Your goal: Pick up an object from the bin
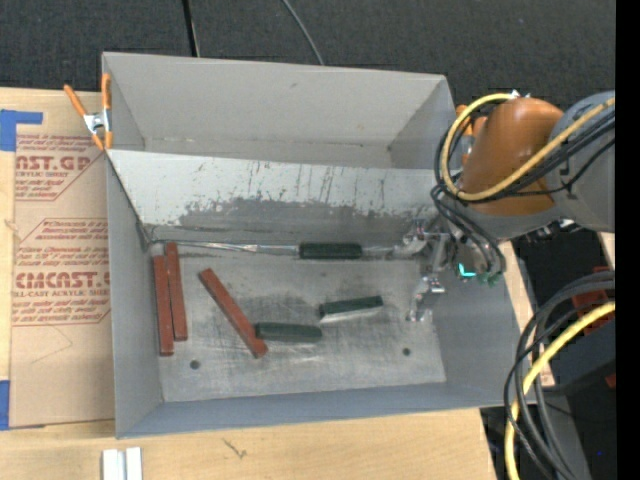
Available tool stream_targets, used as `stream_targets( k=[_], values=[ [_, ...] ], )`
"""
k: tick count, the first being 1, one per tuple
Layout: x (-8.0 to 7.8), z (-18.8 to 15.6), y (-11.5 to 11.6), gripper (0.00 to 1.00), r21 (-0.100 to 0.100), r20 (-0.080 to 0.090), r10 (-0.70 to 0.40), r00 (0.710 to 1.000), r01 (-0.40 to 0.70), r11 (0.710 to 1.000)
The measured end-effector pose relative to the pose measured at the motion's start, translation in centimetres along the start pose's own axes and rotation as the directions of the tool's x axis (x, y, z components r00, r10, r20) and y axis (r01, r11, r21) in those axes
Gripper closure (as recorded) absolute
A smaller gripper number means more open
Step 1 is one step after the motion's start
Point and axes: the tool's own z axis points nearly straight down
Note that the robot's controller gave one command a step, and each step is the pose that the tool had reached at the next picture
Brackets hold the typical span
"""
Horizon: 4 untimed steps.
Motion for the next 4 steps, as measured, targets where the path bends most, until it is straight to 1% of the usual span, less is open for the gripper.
stream_targets(
  k=[1, 2, 3, 4],
  values=[
    [-0.2, -0.4, 0.0, 0.0, 0.001, 0.007, -0.001, 1.0, 0.001, 1.0],
    [2.5, 1.2, 6.6, 0.0, 0.0, 0.007, 0.023, 1.0, -0.023, 1.0],
    [1.7, 0.6, 7.7, 0.0, -0.001, 0.007, -0.051, 0.999, 0.051, 0.999],
    [1.9, -0.7, 7.5, 0.0, -0.001, 0.007, 0.125, 0.992, -0.125, 0.992]
  ],
)
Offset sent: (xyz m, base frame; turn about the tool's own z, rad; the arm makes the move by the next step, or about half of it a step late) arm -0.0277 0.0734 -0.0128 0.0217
